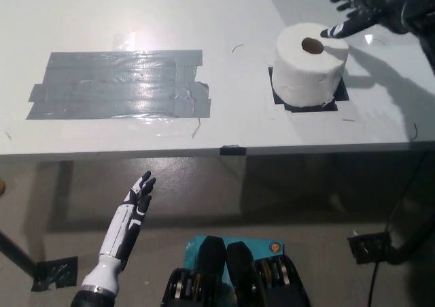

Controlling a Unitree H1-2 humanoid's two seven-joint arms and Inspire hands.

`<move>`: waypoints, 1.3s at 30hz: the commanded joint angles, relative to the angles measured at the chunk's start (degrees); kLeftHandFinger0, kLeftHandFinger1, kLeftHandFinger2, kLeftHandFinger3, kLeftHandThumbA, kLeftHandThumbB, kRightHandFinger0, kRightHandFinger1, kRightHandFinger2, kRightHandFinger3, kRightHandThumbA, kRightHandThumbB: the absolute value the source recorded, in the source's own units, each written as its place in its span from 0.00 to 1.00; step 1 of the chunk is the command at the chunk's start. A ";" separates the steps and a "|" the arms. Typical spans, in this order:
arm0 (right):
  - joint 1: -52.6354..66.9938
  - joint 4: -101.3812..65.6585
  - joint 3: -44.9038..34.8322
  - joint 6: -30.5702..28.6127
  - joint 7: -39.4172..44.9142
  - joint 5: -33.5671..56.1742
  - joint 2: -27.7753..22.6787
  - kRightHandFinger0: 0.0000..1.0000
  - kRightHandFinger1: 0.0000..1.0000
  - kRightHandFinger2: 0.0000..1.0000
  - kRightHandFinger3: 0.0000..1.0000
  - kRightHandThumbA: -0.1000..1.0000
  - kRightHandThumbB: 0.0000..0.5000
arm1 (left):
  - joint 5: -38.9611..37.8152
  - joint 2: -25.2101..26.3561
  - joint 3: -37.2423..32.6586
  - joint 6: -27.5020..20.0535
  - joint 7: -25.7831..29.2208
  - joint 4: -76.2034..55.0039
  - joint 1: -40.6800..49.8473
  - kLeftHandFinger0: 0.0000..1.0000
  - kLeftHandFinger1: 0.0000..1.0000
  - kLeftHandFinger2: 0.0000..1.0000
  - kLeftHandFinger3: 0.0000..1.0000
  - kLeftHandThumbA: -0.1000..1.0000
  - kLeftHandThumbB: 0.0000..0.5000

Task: A person hands over a roll of toilet paper to the robot , and the robot inserts its right thumb into the hole in the centre to grab the roll, and then places it on the balck area on the desk.

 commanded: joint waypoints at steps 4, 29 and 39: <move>-3.81 -4.33 -5.96 -4.95 -8.72 3.32 -2.90 1.00 1.00 1.00 1.00 0.81 0.82 | 0.00 0.07 -0.10 -1.71 0.88 -0.63 -0.40 1.00 1.00 1.00 1.00 1.00 0.36; 35.44 -101.45 -26.97 3.16 -15.36 18.38 -0.09 1.00 1.00 1.00 1.00 0.98 0.73 | 0.11 0.36 0.52 -0.97 1.38 1.75 -8.12 1.00 1.00 1.00 1.00 1.00 0.35; 52.09 -117.30 -30.06 -0.89 -19.35 21.34 1.89 1.00 1.00 1.00 1.00 0.96 0.57 | -0.06 0.55 0.59 -0.46 1.19 3.29 -11.71 1.00 1.00 1.00 1.00 1.00 0.31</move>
